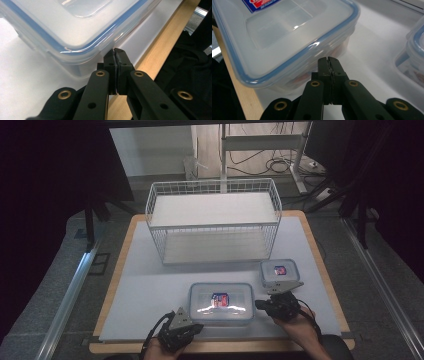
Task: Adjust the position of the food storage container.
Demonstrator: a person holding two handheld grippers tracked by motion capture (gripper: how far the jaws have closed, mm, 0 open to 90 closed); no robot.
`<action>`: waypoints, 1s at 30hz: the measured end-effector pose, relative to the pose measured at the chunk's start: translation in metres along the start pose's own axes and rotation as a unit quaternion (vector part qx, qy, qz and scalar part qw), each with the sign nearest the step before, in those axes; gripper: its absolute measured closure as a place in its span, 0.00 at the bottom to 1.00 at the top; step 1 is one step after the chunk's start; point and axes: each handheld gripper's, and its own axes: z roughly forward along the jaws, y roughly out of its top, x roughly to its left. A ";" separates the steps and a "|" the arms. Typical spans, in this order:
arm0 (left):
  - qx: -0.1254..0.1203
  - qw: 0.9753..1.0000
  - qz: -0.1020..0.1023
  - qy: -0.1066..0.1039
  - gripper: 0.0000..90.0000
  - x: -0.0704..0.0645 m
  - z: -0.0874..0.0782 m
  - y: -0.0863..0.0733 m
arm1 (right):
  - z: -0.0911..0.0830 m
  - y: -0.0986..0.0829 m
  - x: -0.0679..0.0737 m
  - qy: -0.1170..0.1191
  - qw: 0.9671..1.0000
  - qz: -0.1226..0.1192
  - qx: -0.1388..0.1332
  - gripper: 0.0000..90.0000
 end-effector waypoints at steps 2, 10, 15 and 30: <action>0.003 1.000 0.003 0.001 0.99 0.001 0.002 0.002 | 0.001 0.002 -0.003 -0.002 1.000 0.003 -0.005 0.99; 0.000 1.000 -0.003 -0.006 0.98 0.009 0.007 0.006 | 0.009 0.011 -0.013 -0.002 1.000 0.013 -0.010 0.99; 0.002 1.000 -0.006 -0.006 0.98 0.010 0.006 0.005 | 0.014 0.015 -0.017 -0.005 1.000 0.014 -0.007 0.99; -0.020 0.997 -0.059 0.053 0.99 0.051 -0.019 -0.004 | -0.008 -0.011 0.032 0.069 0.998 -0.009 0.009 0.99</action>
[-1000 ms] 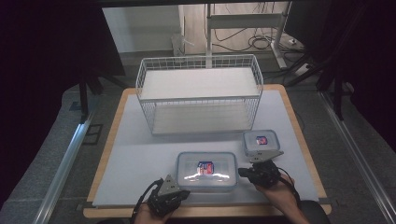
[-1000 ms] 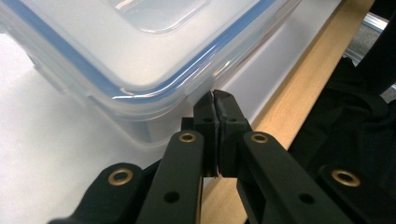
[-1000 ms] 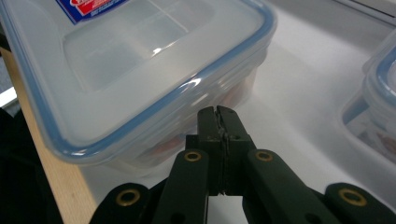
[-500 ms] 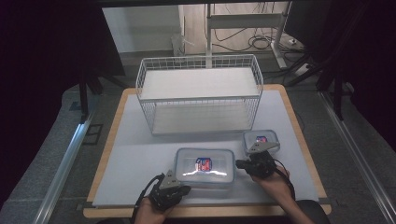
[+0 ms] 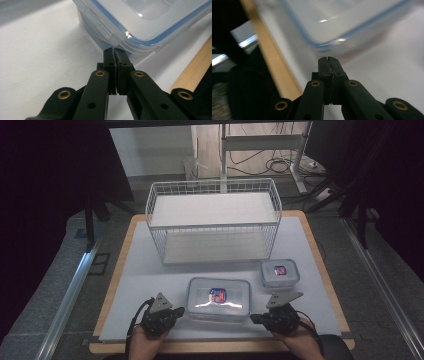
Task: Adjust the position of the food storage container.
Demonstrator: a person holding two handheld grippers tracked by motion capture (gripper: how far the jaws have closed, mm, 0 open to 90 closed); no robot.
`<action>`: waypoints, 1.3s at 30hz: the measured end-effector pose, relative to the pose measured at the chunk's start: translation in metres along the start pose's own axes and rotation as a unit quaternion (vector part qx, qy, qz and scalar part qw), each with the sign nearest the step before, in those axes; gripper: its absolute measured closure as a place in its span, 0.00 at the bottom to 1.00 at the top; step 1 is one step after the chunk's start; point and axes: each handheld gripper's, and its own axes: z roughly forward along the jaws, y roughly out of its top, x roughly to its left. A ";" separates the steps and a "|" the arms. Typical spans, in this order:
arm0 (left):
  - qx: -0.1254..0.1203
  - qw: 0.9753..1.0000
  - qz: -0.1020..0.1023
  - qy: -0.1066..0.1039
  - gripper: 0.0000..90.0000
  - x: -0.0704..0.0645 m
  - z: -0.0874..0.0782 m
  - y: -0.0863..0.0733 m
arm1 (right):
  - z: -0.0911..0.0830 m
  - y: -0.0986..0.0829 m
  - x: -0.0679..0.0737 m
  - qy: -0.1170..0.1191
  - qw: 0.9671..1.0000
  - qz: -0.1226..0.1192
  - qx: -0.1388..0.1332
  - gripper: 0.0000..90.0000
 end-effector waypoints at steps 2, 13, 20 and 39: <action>0.009 1.000 0.004 0.000 0.99 0.000 0.004 0.000 | 0.008 0.001 0.006 0.012 1.000 -0.008 0.010 1.00; 0.006 1.000 0.009 0.004 0.97 0.002 0.008 0.007 | 0.016 0.009 0.000 0.001 0.999 -0.032 0.016 0.99; -0.011 0.997 0.026 0.068 0.67 0.006 -0.014 0.001 | -0.022 -0.001 -0.024 -0.086 0.996 -0.036 -0.013 0.87; 0.002 0.998 0.011 0.063 0.17 0.016 -0.013 -0.015 | -0.018 -0.016 -0.046 -0.113 0.992 -0.046 -0.015 0.32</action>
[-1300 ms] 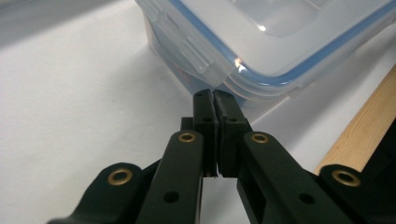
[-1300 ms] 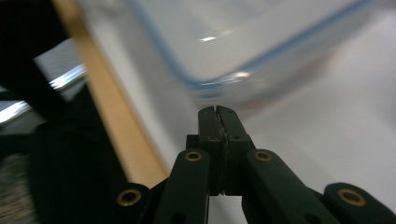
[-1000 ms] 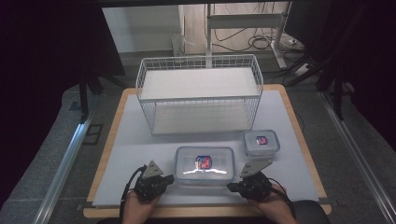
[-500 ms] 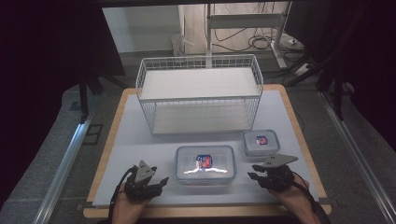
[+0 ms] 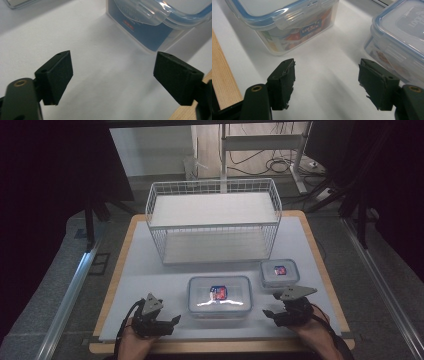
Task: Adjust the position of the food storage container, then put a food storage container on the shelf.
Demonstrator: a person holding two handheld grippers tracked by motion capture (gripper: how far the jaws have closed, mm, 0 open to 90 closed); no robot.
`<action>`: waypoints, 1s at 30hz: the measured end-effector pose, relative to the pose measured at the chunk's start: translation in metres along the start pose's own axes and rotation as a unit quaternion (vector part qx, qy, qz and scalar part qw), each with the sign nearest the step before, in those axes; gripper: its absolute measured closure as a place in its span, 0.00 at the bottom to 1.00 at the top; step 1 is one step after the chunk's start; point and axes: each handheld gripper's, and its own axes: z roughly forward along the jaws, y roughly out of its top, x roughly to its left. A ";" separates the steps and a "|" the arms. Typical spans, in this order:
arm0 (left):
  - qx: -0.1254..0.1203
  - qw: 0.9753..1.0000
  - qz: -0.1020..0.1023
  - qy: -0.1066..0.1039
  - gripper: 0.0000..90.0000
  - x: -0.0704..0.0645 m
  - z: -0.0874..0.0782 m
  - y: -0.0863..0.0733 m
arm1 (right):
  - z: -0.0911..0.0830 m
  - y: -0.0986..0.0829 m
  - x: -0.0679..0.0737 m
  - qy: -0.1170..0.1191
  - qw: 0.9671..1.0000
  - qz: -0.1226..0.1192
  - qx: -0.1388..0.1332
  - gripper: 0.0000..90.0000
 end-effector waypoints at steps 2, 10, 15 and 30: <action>-0.005 1.000 -0.009 -0.006 0.15 0.002 -0.001 0.000 | -0.001 0.000 0.000 -0.002 1.000 0.000 -0.001 0.32; -0.037 0.999 -0.025 -0.005 0.07 0.008 -0.003 -0.004 | -0.002 0.000 0.000 -0.004 1.000 0.002 -0.003 0.29; -0.053 0.998 -0.029 -0.002 0.05 0.008 -0.003 -0.004 | -0.004 0.002 0.000 -0.003 1.000 0.007 -0.009 0.26; -0.046 0.999 -0.025 -0.012 0.04 0.006 -0.004 0.007 | -0.006 0.012 -0.001 0.030 0.997 0.062 -0.018 0.09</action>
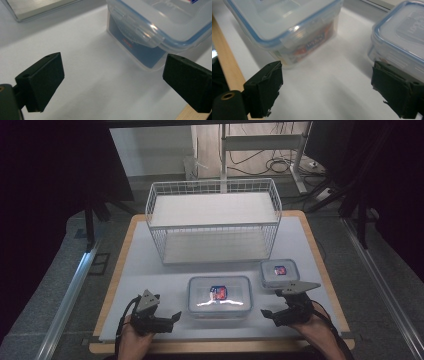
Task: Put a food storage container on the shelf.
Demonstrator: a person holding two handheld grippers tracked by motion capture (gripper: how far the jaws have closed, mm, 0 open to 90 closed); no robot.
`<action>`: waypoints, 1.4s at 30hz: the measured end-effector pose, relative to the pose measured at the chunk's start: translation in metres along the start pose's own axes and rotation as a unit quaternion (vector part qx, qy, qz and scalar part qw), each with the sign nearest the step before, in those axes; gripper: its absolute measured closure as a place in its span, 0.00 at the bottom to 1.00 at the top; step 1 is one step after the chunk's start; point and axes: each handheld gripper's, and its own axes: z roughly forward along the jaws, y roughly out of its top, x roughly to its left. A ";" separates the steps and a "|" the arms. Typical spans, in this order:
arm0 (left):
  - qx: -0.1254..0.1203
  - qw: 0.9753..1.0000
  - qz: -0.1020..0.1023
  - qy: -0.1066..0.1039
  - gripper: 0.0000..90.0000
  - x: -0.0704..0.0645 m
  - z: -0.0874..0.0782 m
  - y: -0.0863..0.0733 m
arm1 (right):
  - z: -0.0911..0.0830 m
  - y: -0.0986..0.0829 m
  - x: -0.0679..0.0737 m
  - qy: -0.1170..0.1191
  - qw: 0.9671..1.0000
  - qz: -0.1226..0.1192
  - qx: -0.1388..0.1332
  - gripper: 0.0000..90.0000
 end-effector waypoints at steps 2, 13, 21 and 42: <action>-0.004 1.000 -0.005 -0.008 0.04 0.002 -0.003 0.005 | 0.000 0.003 0.000 0.008 1.000 0.007 -0.001 0.08; 0.002 0.997 -0.032 -0.076 0.03 0.011 0.011 0.024 | 0.011 0.020 0.001 0.059 0.997 0.047 0.006 0.06; 0.033 0.986 -0.049 -0.155 0.05 0.017 0.038 0.035 | 0.029 0.032 -0.002 0.096 0.993 0.067 0.019 0.09; 0.067 0.965 -0.095 -0.236 0.12 0.017 0.063 0.046 | 0.058 0.045 -0.009 0.157 0.976 0.137 0.057 0.19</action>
